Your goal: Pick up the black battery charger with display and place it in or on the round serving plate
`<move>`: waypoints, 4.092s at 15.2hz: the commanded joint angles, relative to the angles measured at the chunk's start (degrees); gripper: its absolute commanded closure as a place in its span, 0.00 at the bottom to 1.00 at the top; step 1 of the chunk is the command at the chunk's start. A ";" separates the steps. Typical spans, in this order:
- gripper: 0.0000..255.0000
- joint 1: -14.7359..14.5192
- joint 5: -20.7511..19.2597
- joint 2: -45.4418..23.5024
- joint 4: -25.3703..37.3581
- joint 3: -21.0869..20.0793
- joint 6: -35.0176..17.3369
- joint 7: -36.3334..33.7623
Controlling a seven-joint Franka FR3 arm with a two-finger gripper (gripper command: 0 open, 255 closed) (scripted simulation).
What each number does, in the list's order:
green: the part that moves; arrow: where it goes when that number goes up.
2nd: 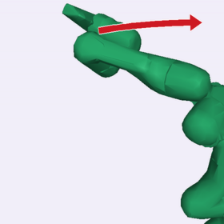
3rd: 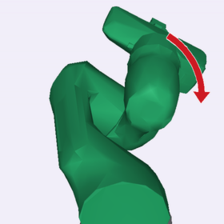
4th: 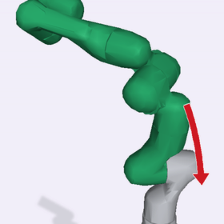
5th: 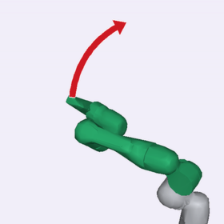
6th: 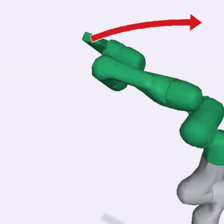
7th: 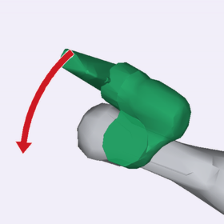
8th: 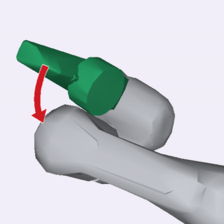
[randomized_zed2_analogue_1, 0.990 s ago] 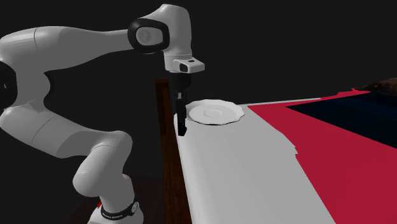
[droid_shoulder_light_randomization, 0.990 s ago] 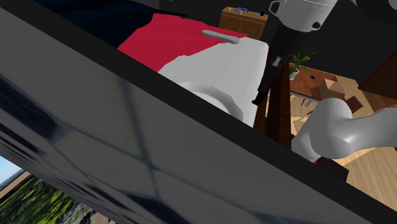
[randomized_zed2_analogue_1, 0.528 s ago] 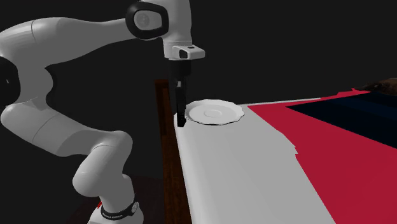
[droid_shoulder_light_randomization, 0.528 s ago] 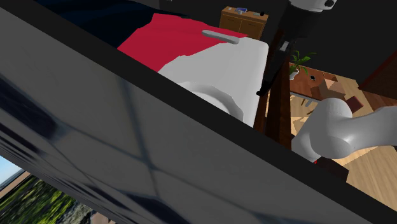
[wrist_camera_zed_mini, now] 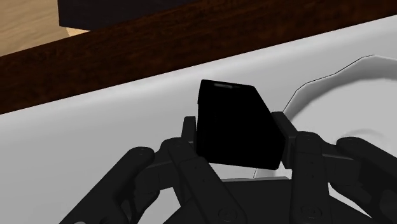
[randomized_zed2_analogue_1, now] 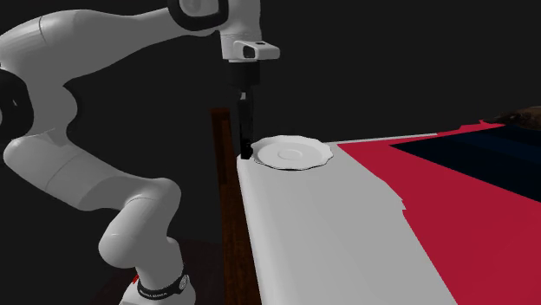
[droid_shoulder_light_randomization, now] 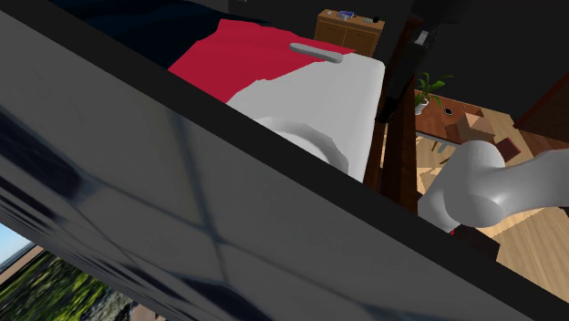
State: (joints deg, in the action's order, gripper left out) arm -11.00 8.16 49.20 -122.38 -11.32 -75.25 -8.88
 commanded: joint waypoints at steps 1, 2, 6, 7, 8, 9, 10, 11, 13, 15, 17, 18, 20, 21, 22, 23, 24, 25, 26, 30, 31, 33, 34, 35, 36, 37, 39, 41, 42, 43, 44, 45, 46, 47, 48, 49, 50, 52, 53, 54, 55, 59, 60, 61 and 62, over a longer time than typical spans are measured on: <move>1.00 0.16 0.50 -2.03 2.35 -1.05 0.21 -1.04; 1.00 0.28 1.04 -3.69 3.67 -2.21 -0.27 -2.09; 1.00 0.93 2.54 -10.69 9.62 -6.90 -1.94 -6.42; 1.00 1.14 2.73 -12.55 11.28 -8.11 -2.28 -7.55; 1.00 1.36 2.85 -14.44 13.02 -9.34 -2.59 -8.71; 1.00 1.59 2.88 -16.39 14.84 -10.59 -2.86 -9.90; 1.00 1.81 2.80 -18.39 16.73 -11.87 -3.09 -11.13; 1.00 2.06 2.64 -20.45 18.71 -13.19 -3.29 -12.40; 1.00 2.51 1.96 -24.80 22.94 -15.94 -3.54 -15.09; 1.00 2.89 0.73 -29.50 27.59 -18.89 -3.57 -18.02; 1.00 3.04 -1.21 -34.70 32.72 -22.05 -3.31 -21.27; 1.00 2.98 -2.07 -36.57 34.57 -23.14 -3.14 -22.44; 1.00 2.84 -1.60 -35.58 32.02 -22.79 -4.82 -22.04; 1.00 2.80 -1.38 -35.11 30.78 -22.66 -5.64 -21.84; 1.00 2.76 -1.17 -34.67 29.58 -22.55 -6.46 -21.66; 1.00 2.72 -0.98 -34.25 28.39 -22.45 -7.27 -21.49; 1.00 2.67 -0.79 -33.84 27.23 -22.36 -8.07 -21.32; 1.00 2.62 -0.61 -33.46 26.10 -22.28 -8.87 -21.17; 1.00 2.56 -0.44 -33.10 24.98 -22.21 -9.66 -21.02; 1.00 2.33 0.17 -31.83 20.72 -22.04 -12.79 -20.52; 1.00 2.28 0.31 -31.56 19.70 -22.02 -13.57 -20.41; 1.00 2.16 0.57 -31.06 17.71 -22.00 -15.10 -20.21; 1.00 2.10 0.69 -30.83 16.74 -22.00 -15.87 -20.12; 1.00 2.04 0.81 -30.62 15.78 -22.01 -16.64 -20.03; 1.00 1.98 0.92 -30.42 14.84 -22.03 -17.40 -19.96; 1.00 1.95 0.98 -30.32 14.33 -22.04 -17.83 -19.91; 1.00 1.95 0.98 -30.32 14.32 -22.04 -17.83 -19.91; 1.00 1.95 0.98 -30.32 14.33 -22.04 -17.83 -19.91; 1.00 1.95 0.98 -30.32 14.33 -22.04 -17.83 -19.91; 1.00 1.95 0.98 -30.32 14.33 -22.04 -17.83 -19.91; 1.00 1.95 0.98 -30.32 14.33 -22.04 -17.83 -19.91; 0.00 1.95 0.98 -30.32 14.33 -22.04 -17.83 -19.91; 0.00 1.95 0.98 -30.32 14.33 -22.04 -17.83 -19.91; 0.00 1.95 0.98 -30.32 14.33 -22.04 -17.83 -19.91; 0.00 1.95 0.98 -30.32 14.33 -22.04 -17.83 -19.91; 0.00 1.95 0.98 -30.32 14.33 -22.04 -17.83 -19.91; 0.00 1.95 0.98 -30.32 14.33 -22.04 -17.83 -19.91; 0.00 2.21 0.43 -31.32 19.07 -22.01 -13.99 -20.37; 0.00 2.35 0.11 -31.97 21.59 -22.07 -12.05 -20.66; 0.00 2.46 -0.17 -32.56 23.66 -22.16 -10.51 -20.91; 0.00 2.45 -0.17 -32.56 23.66 -22.15 -10.51 -20.91; 0.00 2.45 -0.17 -32.56 23.66 -22.15 -10.51 -20.91; 0.00 2.45 -0.17 -32.56 23.66 -22.15 -10.51 -20.91; 0.00 2.45 -0.17 -32.56 23.66 -22.15 -10.51 -20.91; 0.00 2.45 -0.17 -32.56 23.65 -22.16 -10.52 -20.92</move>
